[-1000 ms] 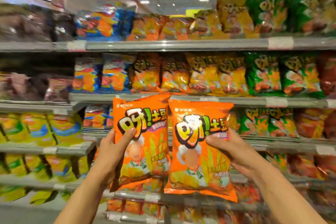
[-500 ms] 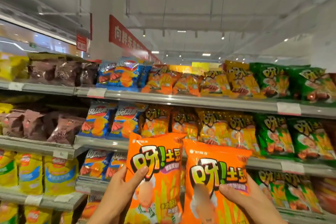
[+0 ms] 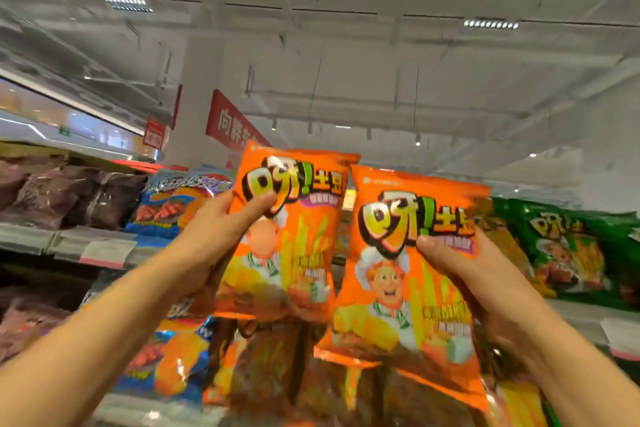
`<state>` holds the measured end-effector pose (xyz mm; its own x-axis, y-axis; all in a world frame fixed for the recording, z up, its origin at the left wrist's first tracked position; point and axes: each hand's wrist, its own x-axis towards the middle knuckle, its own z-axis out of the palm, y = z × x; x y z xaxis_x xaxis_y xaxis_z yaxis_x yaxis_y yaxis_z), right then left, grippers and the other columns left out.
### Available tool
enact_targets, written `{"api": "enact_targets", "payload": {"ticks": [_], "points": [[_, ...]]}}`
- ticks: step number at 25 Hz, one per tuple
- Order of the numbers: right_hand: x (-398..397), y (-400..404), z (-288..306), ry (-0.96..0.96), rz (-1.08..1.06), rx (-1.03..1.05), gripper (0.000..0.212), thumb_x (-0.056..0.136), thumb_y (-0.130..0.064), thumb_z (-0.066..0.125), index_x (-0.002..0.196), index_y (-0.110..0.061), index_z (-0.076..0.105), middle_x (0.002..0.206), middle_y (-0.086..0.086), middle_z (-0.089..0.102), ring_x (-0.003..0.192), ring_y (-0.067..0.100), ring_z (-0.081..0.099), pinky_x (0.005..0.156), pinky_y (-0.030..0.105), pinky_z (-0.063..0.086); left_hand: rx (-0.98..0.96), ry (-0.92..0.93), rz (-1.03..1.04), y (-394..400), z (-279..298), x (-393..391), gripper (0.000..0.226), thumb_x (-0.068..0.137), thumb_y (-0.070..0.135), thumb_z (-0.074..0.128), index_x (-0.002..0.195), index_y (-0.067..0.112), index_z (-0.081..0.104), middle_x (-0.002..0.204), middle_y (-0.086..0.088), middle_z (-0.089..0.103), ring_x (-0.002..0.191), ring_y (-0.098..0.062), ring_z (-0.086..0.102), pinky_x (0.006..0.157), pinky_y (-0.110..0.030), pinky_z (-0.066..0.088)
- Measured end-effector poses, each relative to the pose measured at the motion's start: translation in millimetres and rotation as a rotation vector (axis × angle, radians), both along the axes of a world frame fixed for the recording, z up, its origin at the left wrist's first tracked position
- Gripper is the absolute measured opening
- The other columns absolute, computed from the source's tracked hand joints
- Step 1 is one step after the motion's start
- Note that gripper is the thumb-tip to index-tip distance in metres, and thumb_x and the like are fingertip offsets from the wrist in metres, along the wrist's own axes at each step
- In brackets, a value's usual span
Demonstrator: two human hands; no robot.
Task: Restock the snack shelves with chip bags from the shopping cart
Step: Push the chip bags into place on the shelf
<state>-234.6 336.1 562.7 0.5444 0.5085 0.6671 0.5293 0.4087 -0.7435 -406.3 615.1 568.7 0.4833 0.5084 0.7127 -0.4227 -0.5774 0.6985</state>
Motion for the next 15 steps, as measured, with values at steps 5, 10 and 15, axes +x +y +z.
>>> {"api": "enact_targets", "payload": {"ticks": [5, 10, 15], "points": [[52.8, 71.3, 86.8, -0.089, 0.027, 0.002, 0.043, 0.079, -0.029, 0.075, 0.120, -0.016, 0.068, 0.106, 0.015, 0.078, 0.085, 0.027, 0.078, 0.065, 0.036, 0.062, 0.021, -0.086, 0.005, 61.4, 71.5, 48.7, 0.038, 0.090, 0.050, 0.068, 0.118, 0.025, 0.069, 0.111, 0.003, 0.076, 0.104, -0.017, 0.070, 0.087, -0.031, 0.055], [102.1, 112.7, 101.3, 0.020, -0.003, -0.025, 0.048, 0.083, -0.027, 0.074, 0.129, -0.015, 0.064, 0.108, 0.015, 0.077, 0.079, 0.025, 0.078, 0.065, 0.040, 0.064, -0.046, -0.066, -0.012, 116.1, 74.9, 80.6, 0.054, 0.087, 0.057, 0.069, 0.132, 0.030, 0.059, 0.126, 0.003, 0.068, 0.112, -0.018, 0.065, 0.096, -0.040, 0.052], [124.7, 131.1, 87.4, 0.121, -0.083, 0.017, 0.050, 0.074, -0.027, 0.078, 0.122, -0.016, 0.068, 0.105, 0.014, 0.078, 0.080, 0.027, 0.078, 0.065, 0.042, 0.064, -0.011, 0.153, -0.188, 146.3, 65.8, 110.7, 0.043, 0.090, 0.051, 0.069, 0.127, 0.030, 0.061, 0.119, 0.001, 0.072, 0.098, -0.016, 0.066, 0.082, -0.033, 0.052]]}}
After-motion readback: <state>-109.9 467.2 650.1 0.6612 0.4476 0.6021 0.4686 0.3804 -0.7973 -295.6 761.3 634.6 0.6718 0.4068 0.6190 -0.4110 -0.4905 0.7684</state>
